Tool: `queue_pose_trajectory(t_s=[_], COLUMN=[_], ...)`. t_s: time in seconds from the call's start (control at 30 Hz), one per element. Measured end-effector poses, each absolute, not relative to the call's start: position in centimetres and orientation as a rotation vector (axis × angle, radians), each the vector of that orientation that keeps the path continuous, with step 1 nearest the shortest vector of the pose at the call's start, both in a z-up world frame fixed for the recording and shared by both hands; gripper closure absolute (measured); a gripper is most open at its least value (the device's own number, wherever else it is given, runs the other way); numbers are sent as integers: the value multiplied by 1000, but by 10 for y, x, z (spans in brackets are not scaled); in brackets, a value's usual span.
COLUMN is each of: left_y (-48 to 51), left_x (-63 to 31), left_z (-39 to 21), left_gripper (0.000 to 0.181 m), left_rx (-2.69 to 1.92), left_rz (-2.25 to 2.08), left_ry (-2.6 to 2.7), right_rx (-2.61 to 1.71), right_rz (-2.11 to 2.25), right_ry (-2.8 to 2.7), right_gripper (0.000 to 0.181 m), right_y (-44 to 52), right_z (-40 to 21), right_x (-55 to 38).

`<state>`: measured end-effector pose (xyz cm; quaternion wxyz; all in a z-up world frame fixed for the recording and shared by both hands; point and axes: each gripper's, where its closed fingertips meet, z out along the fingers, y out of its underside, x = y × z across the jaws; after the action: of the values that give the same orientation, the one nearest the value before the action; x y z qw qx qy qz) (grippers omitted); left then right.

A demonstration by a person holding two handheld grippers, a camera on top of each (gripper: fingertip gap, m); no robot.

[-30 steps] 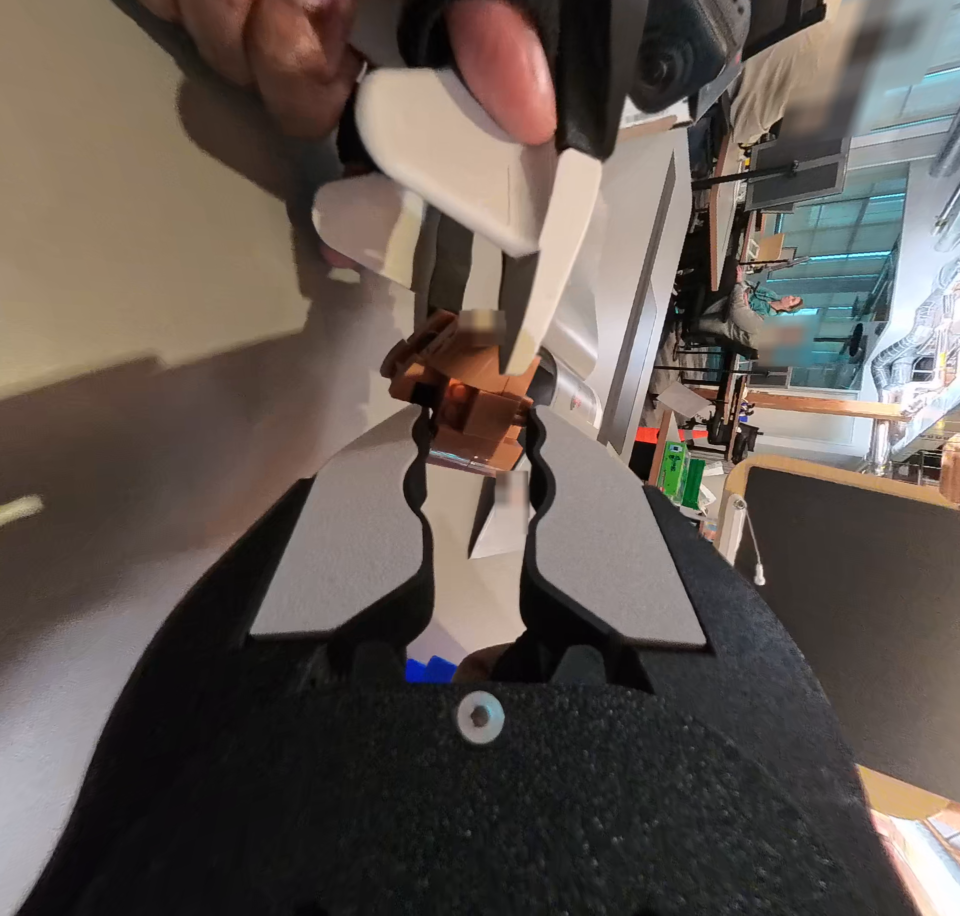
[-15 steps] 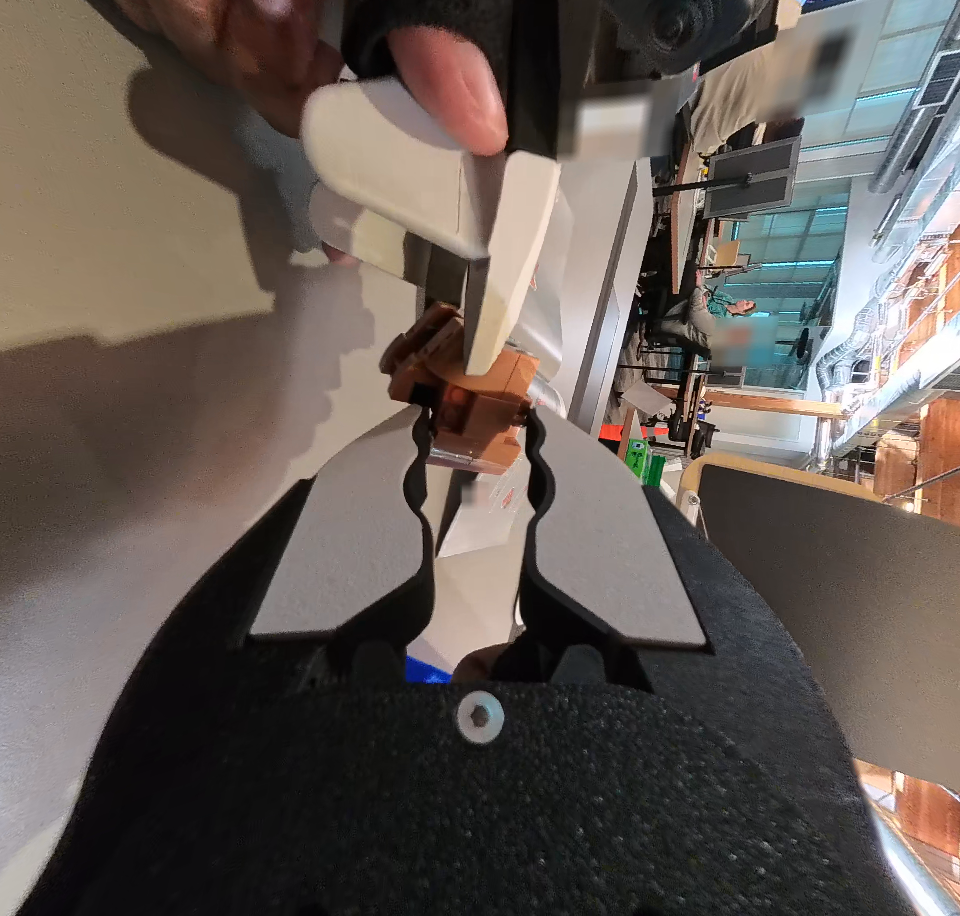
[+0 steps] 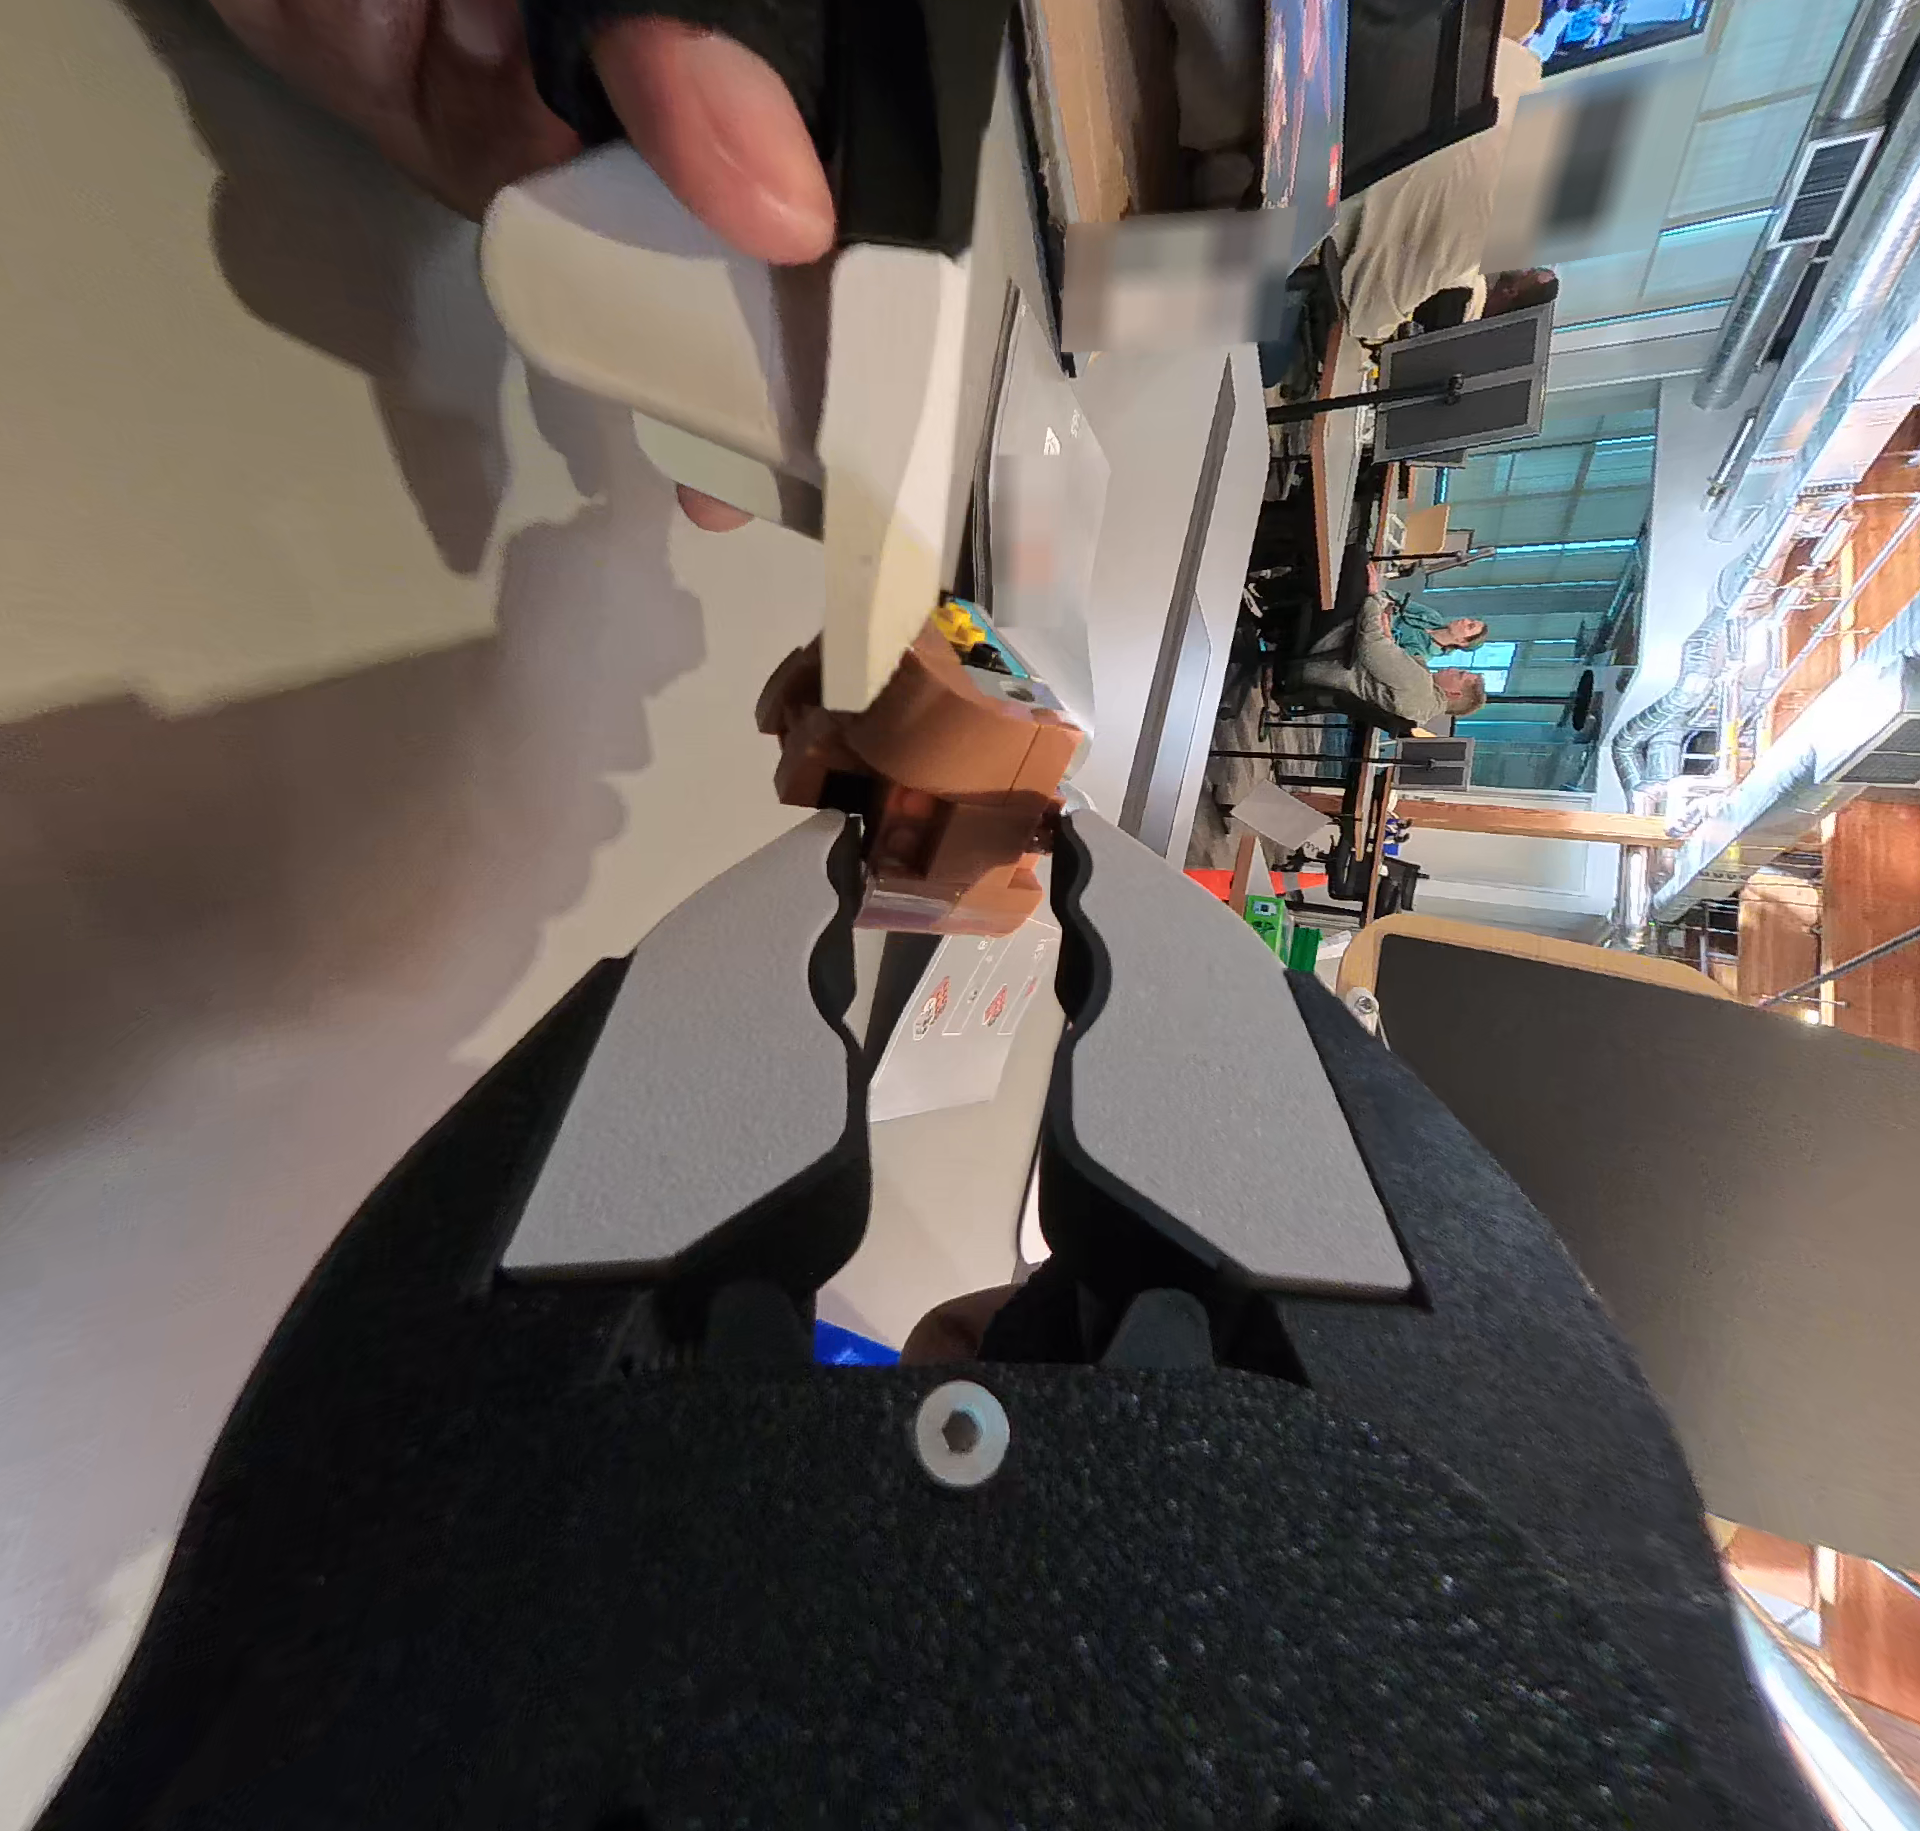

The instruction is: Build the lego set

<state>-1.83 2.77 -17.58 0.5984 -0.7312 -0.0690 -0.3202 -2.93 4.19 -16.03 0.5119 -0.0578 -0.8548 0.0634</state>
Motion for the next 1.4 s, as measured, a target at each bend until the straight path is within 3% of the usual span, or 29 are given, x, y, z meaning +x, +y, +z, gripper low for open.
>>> queue_pose_trajectory(t_s=[0.4,0.63,1.4], left_y=[26,23,23], left_x=[-19,-20,-23], left_z=[-177,-171,-167], left_gripper=[146,163,160], left_rx=[-1713,-1676,-1650], left_rz=[-669,-583,-499], left_ry=[-110,-57,-21], right_rx=[-156,-209,-349], right_rz=[201,221,524], right_ry=[-2077,-2058,-2049], right_gripper=[147,147,146], right_y=[40,47,49], right_z=[-160,-157,-154], right_x=[-28,-31,-37])
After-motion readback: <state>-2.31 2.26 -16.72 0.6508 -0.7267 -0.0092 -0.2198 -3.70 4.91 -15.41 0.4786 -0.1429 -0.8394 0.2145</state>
